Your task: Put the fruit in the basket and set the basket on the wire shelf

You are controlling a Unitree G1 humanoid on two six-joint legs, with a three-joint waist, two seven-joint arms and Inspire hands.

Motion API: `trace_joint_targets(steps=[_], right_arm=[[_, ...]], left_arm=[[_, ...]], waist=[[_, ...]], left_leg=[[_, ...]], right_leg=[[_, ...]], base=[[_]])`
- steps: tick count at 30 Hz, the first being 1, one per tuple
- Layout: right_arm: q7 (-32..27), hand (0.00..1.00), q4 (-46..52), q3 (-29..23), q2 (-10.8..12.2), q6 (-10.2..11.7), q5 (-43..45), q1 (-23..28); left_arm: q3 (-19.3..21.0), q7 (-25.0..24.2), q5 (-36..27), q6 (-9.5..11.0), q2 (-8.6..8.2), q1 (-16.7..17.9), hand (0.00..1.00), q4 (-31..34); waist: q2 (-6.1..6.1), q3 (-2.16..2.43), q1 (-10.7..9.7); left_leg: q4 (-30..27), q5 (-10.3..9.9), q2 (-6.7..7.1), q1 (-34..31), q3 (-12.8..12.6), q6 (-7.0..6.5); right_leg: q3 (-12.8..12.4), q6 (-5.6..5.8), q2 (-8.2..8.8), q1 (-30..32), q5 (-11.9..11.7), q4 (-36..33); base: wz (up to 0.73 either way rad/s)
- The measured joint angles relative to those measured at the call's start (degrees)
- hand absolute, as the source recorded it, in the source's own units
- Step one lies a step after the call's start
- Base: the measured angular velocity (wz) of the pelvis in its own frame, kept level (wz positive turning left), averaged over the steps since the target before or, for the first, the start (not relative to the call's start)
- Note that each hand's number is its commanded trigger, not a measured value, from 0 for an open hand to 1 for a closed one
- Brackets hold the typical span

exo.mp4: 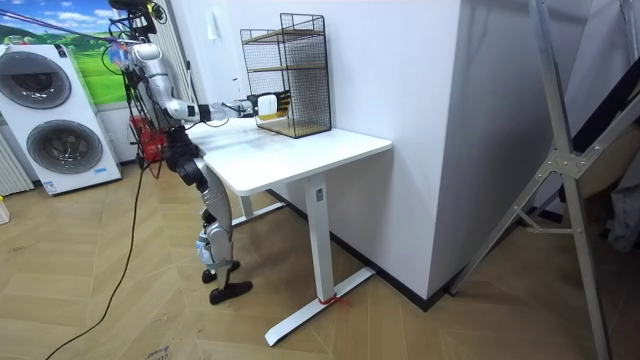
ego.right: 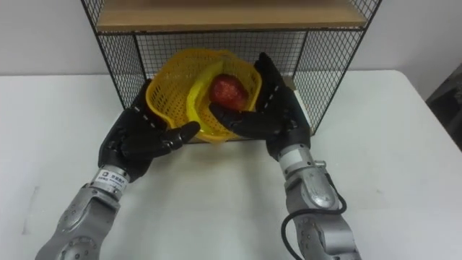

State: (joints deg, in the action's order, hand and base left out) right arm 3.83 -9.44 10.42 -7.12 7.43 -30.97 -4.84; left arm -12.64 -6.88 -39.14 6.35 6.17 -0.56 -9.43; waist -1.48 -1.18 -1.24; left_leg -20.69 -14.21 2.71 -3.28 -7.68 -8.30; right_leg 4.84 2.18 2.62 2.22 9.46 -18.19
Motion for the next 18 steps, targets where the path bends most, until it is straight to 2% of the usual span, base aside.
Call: trace_joint_targets(steps=[2, 10, 18], right_arm=[[0.0, 0.0, 0.0, 0.0, 0.0, 0.0, 0.0, 0.0], [0.0, 0.0, 0.0, 0.0, 0.2, 0.0, 0.0, -0.2], [-0.1, 0.0, -0.7, -0.4, 0.2, 0.0, 0.0, -1.7]], left_arm=[[0.0, 0.0, 0.0, 0.0, 0.03, 0.0, 0.0, 0.0], [0.1, 0.0, 0.0, 0.0, 0.08, 0.0, 0.0, 0.0], [1.3, 1.9, 4.1, -2.3, 0.26, -2.3, 0.0, -0.2]], waist=[[0.23, 0.14, 0.0], [0.48, 0.14, 0.1], [0.95, 0.2, -0.1]], left_leg=[[0.1, 0.1, -0.09, 0.0, 0.0, 0.08], [1.7, 1.0, -0.07, 0.7, -0.4, 0.16], [2.2, 1.2, -0.06, 1.6, -0.1, 0.33]], right_leg=[[0.0, 0.0, -0.16, -0.2, -0.4, 0.6], [-0.1, -0.07, -0.28, -0.8, -1.2, 2.3], [0.0, -0.13, -0.34, -1.7, -1.4, 2.6]], base=[[0.0], [-0.01], [0.01]])
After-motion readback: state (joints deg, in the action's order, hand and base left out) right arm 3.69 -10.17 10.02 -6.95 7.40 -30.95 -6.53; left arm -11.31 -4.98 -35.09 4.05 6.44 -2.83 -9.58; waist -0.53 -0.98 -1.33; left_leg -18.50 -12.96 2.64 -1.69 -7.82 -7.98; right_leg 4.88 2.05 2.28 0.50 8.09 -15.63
